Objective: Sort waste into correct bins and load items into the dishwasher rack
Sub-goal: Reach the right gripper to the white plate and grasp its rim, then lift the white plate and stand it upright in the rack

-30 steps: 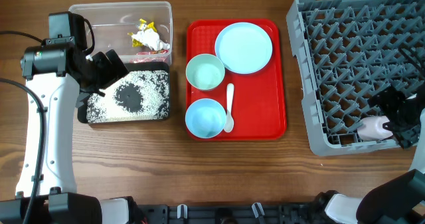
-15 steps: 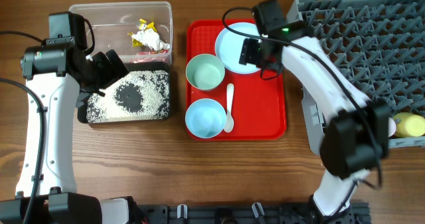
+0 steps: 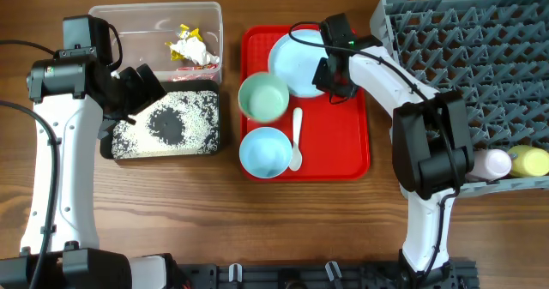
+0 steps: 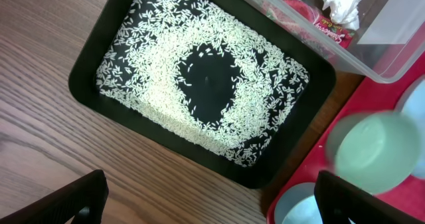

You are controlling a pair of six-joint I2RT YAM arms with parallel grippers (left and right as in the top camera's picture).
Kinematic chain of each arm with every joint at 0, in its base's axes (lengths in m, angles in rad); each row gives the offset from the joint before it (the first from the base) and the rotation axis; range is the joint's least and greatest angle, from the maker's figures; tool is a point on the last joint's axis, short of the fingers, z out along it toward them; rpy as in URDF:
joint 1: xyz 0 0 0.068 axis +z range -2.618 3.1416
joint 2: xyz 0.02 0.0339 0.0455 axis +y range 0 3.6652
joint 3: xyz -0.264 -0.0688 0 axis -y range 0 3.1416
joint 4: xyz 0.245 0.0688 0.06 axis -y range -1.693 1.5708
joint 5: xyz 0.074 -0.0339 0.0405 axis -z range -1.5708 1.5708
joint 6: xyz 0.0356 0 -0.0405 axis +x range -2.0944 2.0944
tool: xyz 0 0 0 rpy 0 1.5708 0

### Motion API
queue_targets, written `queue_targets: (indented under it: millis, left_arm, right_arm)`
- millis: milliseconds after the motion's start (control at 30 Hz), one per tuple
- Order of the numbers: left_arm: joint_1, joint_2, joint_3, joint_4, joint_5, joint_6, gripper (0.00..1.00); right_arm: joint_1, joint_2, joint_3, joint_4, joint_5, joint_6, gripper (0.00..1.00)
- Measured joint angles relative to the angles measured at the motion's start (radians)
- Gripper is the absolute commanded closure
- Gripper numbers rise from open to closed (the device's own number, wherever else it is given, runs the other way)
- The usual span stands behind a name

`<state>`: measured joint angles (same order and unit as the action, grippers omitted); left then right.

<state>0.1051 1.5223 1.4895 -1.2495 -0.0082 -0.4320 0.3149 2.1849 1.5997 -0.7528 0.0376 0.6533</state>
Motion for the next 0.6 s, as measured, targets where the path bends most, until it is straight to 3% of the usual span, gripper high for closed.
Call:
queue_targets:
  millis: [367,533,600]
  left_arm:
    - [0.000,0.000,0.000,0.000,0.000,0.000,0.00]
    - [0.000,0.000,0.000,0.000,0.000,0.000,0.00]
    - [0.000,0.000,0.000,0.000,0.000,0.000,0.00]
  right_arm:
    - [-0.124,-0.115,0.006,-0.043,-0.002,-0.111,0.96]
    - [-0.139,-0.410,0.041,-0.002,0.164,-0.302,0.96]
    - [-0.145,-0.562,0.061,0.085,0.336,-0.401,0.96]
